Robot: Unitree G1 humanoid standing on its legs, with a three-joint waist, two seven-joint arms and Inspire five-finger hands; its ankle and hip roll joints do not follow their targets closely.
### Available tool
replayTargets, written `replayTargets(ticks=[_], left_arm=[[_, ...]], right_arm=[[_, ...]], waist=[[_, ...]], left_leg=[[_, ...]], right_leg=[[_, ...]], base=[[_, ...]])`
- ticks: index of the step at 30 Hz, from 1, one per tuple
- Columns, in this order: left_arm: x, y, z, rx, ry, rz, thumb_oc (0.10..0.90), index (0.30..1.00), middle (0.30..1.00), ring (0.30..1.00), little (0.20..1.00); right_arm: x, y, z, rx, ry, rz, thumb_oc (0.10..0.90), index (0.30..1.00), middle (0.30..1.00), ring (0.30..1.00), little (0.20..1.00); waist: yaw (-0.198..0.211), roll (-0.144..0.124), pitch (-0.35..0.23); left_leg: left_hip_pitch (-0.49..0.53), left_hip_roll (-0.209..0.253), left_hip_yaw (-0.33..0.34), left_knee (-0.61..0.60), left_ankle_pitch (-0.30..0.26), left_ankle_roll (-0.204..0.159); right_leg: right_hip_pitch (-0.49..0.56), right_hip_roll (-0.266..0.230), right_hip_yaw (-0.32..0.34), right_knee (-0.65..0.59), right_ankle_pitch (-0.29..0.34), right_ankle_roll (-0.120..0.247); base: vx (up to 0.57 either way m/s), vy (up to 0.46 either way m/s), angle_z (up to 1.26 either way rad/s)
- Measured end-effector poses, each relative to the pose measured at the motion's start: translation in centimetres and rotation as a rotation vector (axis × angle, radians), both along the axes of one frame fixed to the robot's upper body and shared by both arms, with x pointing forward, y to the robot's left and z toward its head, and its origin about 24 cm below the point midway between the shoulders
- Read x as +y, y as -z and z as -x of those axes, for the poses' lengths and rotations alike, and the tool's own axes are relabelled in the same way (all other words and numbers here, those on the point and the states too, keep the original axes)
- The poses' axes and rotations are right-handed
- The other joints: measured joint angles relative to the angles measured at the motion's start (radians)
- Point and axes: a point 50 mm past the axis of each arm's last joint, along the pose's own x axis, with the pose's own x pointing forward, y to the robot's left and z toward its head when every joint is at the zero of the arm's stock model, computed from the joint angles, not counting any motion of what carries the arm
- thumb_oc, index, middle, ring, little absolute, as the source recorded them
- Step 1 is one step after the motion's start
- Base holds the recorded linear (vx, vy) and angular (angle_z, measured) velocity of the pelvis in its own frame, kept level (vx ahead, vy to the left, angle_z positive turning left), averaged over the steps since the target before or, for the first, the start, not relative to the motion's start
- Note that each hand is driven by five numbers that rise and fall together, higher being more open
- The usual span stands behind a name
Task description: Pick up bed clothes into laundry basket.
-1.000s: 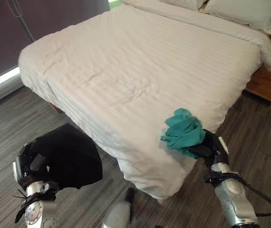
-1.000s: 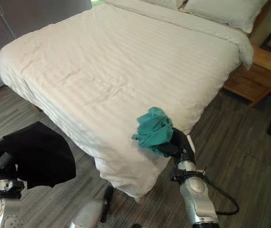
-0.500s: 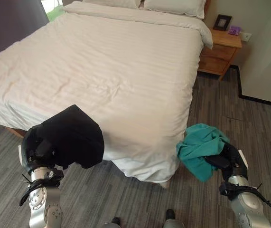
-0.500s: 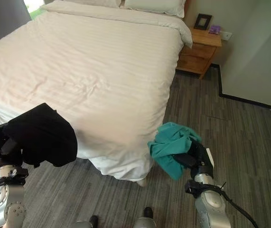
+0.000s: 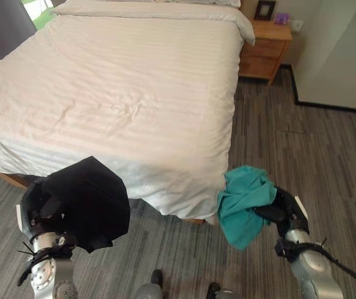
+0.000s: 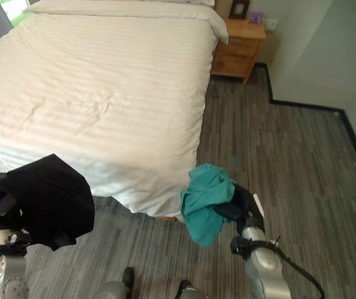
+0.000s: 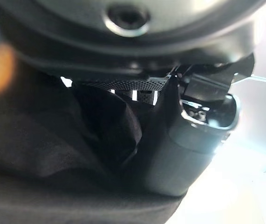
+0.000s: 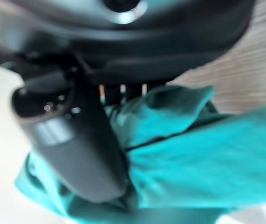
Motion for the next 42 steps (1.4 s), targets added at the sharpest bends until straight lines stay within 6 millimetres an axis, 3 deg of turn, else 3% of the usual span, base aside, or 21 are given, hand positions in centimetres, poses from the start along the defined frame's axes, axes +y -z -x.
replayTargets(ticks=[3, 5, 16, 19, 21, 24, 26, 27, 28, 30, 32, 33, 34, 35, 36, 37, 38, 39, 40, 41, 42], left_arm=[[-0.1, 0.2, 0.1, 0.005, -0.003, 0.006, 0.400, 0.300, 0.300, 0.300, 0.300], [-0.4, 0.4, 0.0, 0.006, 0.003, 0.018, 0.400, 0.300, 0.300, 0.300, 0.300], [-1.4, 1.3, -0.4, 0.052, 0.008, 0.052, 0.400, 0.300, 0.300, 0.300, 0.300], [-1.2, 1.5, -0.3, 0.061, -0.014, 0.077, 0.400, 0.300, 0.300, 0.300, 0.300], [-1.6, 1.9, -0.4, 0.078, -0.003, 0.095, 0.400, 0.300, 0.300, 0.300, 0.300], [-3.3, 1.2, -2.1, 0.038, 0.079, 0.091, 0.400, 0.300, 0.300, 0.300, 0.300], [-3.1, -0.6, -3.4, -0.019, 0.117, 0.043, 0.400, 0.300, 0.300, 0.300, 0.300], [-3.2, -1.1, -3.9, -0.035, 0.127, 0.033, 0.400, 0.300, 0.300, 0.300, 0.300], [-3.1, -1.5, -4.3, -0.045, 0.147, 0.014, 0.400, 0.300, 0.300, 0.300, 0.300], [-3.2, -1.7, -4.5, -0.045, 0.177, -0.007, 0.400, 0.300, 0.300, 0.300, 0.300], [-4.1, -2.1, -5.2, -0.070, 0.231, -0.009, 0.400, 0.300, 0.300, 0.300, 0.300], [-4.8, -2.2, -5.5, -0.084, 0.253, -0.002, 0.400, 0.300, 0.300, 0.300, 0.300], [-3.6, -2.1, -4.7, -0.061, 0.214, -0.042, 0.400, 0.300, 0.300, 0.300, 0.300], [-2.9, -2.7, -4.2, -0.046, 0.221, -0.107, 0.400, 0.300, 0.300, 0.300, 0.300], [-2.1, -3.3, -4.2, -0.028, 0.217, -0.186, 0.400, 0.300, 0.300, 0.300, 0.300], [-1.5, -3.1, -3.9, -0.002, 0.186, -0.183, 0.400, 0.300, 0.300, 0.300, 0.300], [-0.7, -2.5, -3.5, 0.021, 0.153, -0.171, 0.400, 0.300, 0.300, 0.300, 0.300], [-0.1, -2.0, -2.7, 0.055, 0.128, -0.169, 0.400, 0.300, 0.300, 0.300, 0.300], [-0.2, -2.1, -2.7, 0.044, 0.130, -0.171, 0.400, 0.300, 0.300, 0.300, 0.300], [-0.6, -1.7, -3.0, 0.037, 0.118, -0.139, 0.400, 0.300, 0.300, 0.300, 0.300], [-1.6, -1.1, -3.3, 0.036, 0.125, -0.089, 0.400, 0.300, 0.300, 0.300, 0.300]], right_arm=[[-0.3, -0.2, -0.1, -0.007, 0.009, 0.009, 0.400, 0.300, 0.300, 0.300, 0.300], [-0.7, -0.2, 0.3, 0.000, 0.028, 0.020, 0.400, 0.300, 0.300, 0.300, 0.300], [-0.6, -0.4, -0.1, -0.009, 0.047, 0.028, 0.400, 0.300, 0.300, 0.300, 0.300], [2.3, -1.0, -2.5, -0.040, -0.064, 0.017, 0.400, 0.300, 0.300, 0.300, 0.300], [3.6, -1.6, -3.2, -0.077, -0.127, 0.027, 0.400, 0.300, 0.300, 0.300, 0.300], [3.2, -3.4, -3.6, -0.161, -0.126, 0.052, 0.400, 0.300, 0.300, 0.300, 0.300], [2.9, -3.9, -3.2, -0.184, -0.118, 0.046, 0.400, 0.300, 0.300, 0.300, 0.300], [2.5, -4.3, -3.3, -0.198, -0.115, 0.056, 0.400, 0.300, 0.300, 0.300, 0.300], [1.9, -4.5, -3.2, -0.204, -0.093, 0.055, 0.400, 0.300, 0.300, 0.300, 0.300], [0.7, -3.8, -2.2, -0.174, -0.049, 0.049, 0.400, 0.300, 0.300, 0.300, 0.300], [-0.8, -2.9, -0.9, -0.134, 0.012, 0.055, 0.400, 0.300, 0.300, 0.300, 0.300], [-1.0, -2.2, -0.1, -0.109, 0.034, 0.046, 0.400, 0.300, 0.300, 0.300, 0.300], [0.3, -1.4, -0.4, -0.099, -0.003, 0.014, 0.400, 0.300, 0.300, 0.300, 0.300], [1.4, -0.8, -0.4, -0.087, -0.016, -0.026, 0.400, 0.300, 0.300, 0.300, 0.300], [2.2, 0.0, 0.1, -0.070, -0.025, -0.065, 0.400, 0.300, 0.300, 0.300, 0.300], [2.6, 0.8, 0.5, -0.038, -0.023, -0.081, 0.400, 0.300, 0.300, 0.300, 0.300], [3.3, 1.5, 0.2, -0.008, -0.036, -0.095, 0.400, 0.300, 0.300, 0.300, 0.300], [3.9, 1.7, 0.1, 0.010, -0.060, -0.098, 0.400, 0.300, 0.300, 0.300, 0.300], [3.5, 0.7, -0.3, -0.030, -0.067, -0.075, 0.400, 0.300, 0.300, 0.300, 0.300], [2.6, -0.3, -0.7, -0.054, -0.066, -0.030, 0.400, 0.300, 0.300, 0.300, 0.300], [1.6, -0.2, -0.2, -0.037, -0.038, 0.001, 0.400, 0.300, 0.300, 0.300, 0.300]], waist=[[0.005, 0.003, -0.003], [0.004, 0.006, -0.018], [-0.002, 0.015, -0.024], [0.006, -0.039, 0.006], [0.009, -0.082, 0.004], [-0.051, -0.054, -0.027], [-0.121, -0.109, -0.020], [-0.122, -0.109, -0.022], [-0.122, -0.101, -0.022], [-0.154, -0.108, -0.031], [-0.205, -0.108, -0.038], [-0.260, -0.120, -0.033], [-0.257, -0.097, -0.046], [-0.212, -0.102, -0.063], [-0.160, -0.108, -0.055], [-0.154, -0.110, -0.047], [-0.159, -0.130, -0.024], [-0.148, -0.153, -0.042], [-0.129, -0.138, -0.036], [-0.142, -0.065, -0.014], [-0.148, -0.038, -0.026]], left_leg=[[0.001, 0.008, 0.000, -0.003, 0.002, 0.003], [-0.028, 0.005, -0.005, 0.010, 0.026, -0.043], [-0.005, -0.021, -0.024, 0.021, 0.017, -0.035], [-0.015, -0.045, -0.015, 0.182, 0.012, -0.048], [-0.036, -0.093, -0.154, 0.270, -0.024, -0.002], [0.011, -0.135, -0.322, 0.213, -0.105, 0.091], [0.032, -0.177, -0.411, 0.235, -0.198, 0.123], [0.027, -0.195, -0.430, 0.227, -0.226, 0.152], [0.059, -0.159, -0.364, 0.148, -0.230, 0.124], [0.087, -0.156, -0.254, 0.121, -0.211, 0.094], [0.078, -0.173, -0.224, 0.130, -0.207, 0.082], [0.079, -0.194, -0.193, 0.157, -0.213, 0.085], [0.042, -0.159, -0.060, 0.169, -0.213, 0.083], [0.034, -0.112, 0.090, 0.148, -0.203, 0.094], [0.069, -0.089, 0.148, 0.118, -0.211, 0.098], [0.101, -0.111, 0.217, 0.136, -0.234, 0.097], [0.064, -0.115, 0.271, 0.267, -0.249, 0.097], [-0.017, -0.175, 0.232, 0.304, -0.289, 0.154], [-0.090, -0.180, 0.190, 0.181, -0.247, 0.164], [-0.112, -0.117, 0.206, 0.159, -0.114, 0.141], [-0.113, -0.121, 0.205, 0.123, -0.090, 0.122]], right_leg=[[0.000, 0.010, -0.003, 0.005, -0.003, -0.007], [-0.009, 0.005, -0.017, -0.006, 0.000, -0.005], [0.026, -0.025, -0.031, -0.007, -0.001, 0.014], [0.012, -0.009, 0.176, -0.009, 0.024, -0.011], [0.024, 0.000, 0.333, -0.077, 0.064, -0.018], [-0.013, 0.072, 0.511, -0.158, 0.107, 0.027], [-0.052, 0.102, 0.685, -0.157, 0.175, 0.048], [-0.060, 0.122, 0.766, -0.182, 0.172, 0.058], [-0.109, 0.136, 0.773, -0.134, 0.164, 0.069], [-0.135, 0.179, 0.754, 0.004, 0.144, 0.099], [-0.080, 0.141, 0.744, -0.088, 0.171, 0.094], [-0.082, 0.131, 0.739, -0.143, 0.233, 0.100], [-0.087, 0.149, 0.638, -0.290, 0.434, 0.113], [-0.104, 0.164, 0.450, -0.334, 0.509, 0.122], [-0.131, 0.198, 0.157, -0.174, 0.309, 0.001], [-0.109, 0.182, 0.010, -0.048, 0.201, -0.168], [-0.084, 0.166, -0.023, -0.053, 0.215, -0.251], [-0.077, 0.156, 0.117, -0.128, 0.261, -0.165], [-0.084, 0.156, 0.175, -0.179, 0.220, -0.070], [-0.087, 0.146, 0.112, -0.081, 0.144, -0.088], [-0.087, 0.114, 0.066, -0.073, 0.100, -0.047]], base=[[-0.20, -0.161, 0.02], [-0.21, -0.155, 0.16], [-0.09, -0.024, 0.10], [-0.01, 0.103, -1.33], [0.11, 0.201, -2.27], [0.15, 0.250, -2.25], [-0.08, 0.227, -2.09], [-0.09, 0.070, -2.56], [-0.01, -0.005, -2.76], [0.00, 0.000, -2.05], [-0.51, 0.203, -0.88], [-0.84, 0.254, -0.92], [-0.70, 0.117, -1.70], [-0.38, 0.076, -3.03], [-0.27, 0.053, -3.23], [-0.25, -0.021, -2.95], [-0.17, -0.094, -2.43], [-0.20, -0.169, -2.90], [-0.11, -0.227, -2.69], [-0.13, -0.280, -2.14], [-0.11, -0.328, -1.09]])
